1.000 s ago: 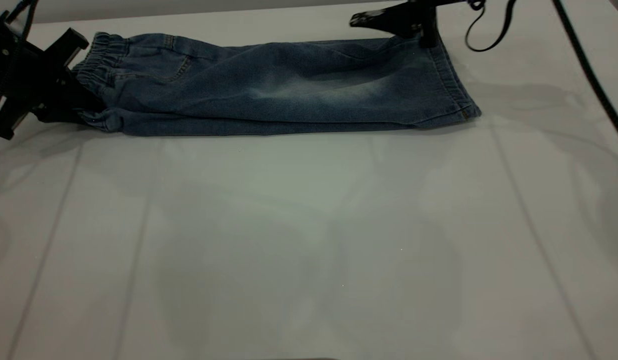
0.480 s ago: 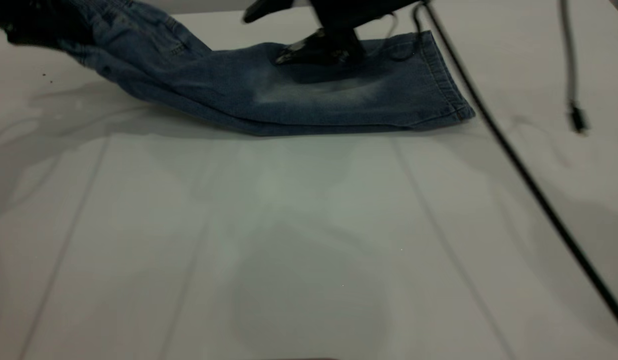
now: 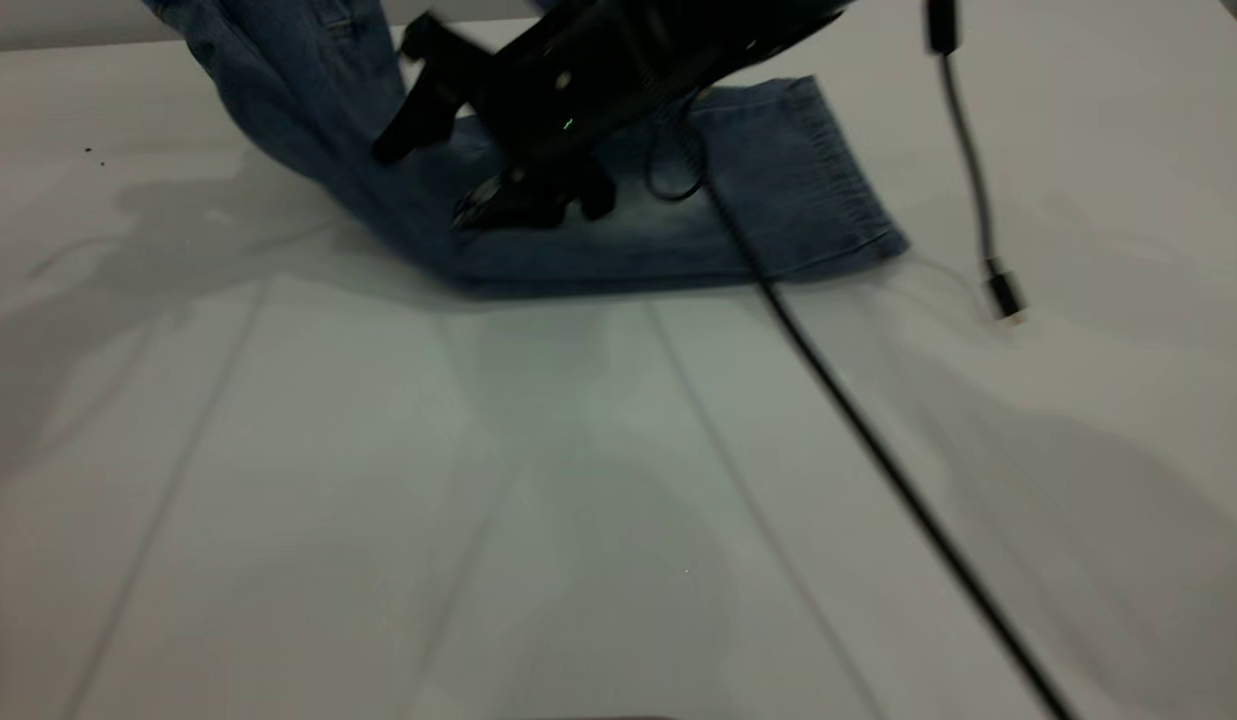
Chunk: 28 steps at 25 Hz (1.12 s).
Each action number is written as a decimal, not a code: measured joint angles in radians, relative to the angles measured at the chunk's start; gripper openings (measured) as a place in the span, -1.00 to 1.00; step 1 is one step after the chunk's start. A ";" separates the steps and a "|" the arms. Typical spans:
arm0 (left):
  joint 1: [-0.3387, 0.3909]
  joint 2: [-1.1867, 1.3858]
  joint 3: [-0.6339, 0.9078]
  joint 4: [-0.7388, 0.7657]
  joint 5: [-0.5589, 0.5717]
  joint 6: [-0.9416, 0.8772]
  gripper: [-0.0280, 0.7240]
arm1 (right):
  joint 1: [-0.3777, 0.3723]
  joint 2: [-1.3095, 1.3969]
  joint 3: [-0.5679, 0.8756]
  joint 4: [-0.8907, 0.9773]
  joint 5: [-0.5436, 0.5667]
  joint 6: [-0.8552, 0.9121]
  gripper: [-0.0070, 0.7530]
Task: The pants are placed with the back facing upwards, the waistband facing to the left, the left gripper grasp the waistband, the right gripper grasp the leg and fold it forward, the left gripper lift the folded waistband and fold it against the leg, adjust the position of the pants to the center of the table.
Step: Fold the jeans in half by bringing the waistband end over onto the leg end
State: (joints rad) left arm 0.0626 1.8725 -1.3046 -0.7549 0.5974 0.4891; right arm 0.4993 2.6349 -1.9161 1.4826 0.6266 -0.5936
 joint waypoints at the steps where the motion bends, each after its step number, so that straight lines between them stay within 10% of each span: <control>1: -0.003 -0.004 0.000 0.001 0.001 0.005 -0.69 | 0.006 0.004 -0.010 -0.013 0.009 0.001 0.27; 17: -0.014 -0.006 0.000 0.001 0.016 0.080 -0.69 | -0.104 -0.021 -0.056 -0.492 0.215 0.165 0.21; 28: -0.192 -0.023 0.000 0.000 -0.032 0.125 -0.69 | -0.113 -0.058 -0.056 -0.530 0.256 0.176 0.20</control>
State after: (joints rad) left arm -0.1295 1.8490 -1.3043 -0.7545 0.5654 0.6145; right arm 0.3865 2.5772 -1.9719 0.9527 0.8830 -0.4173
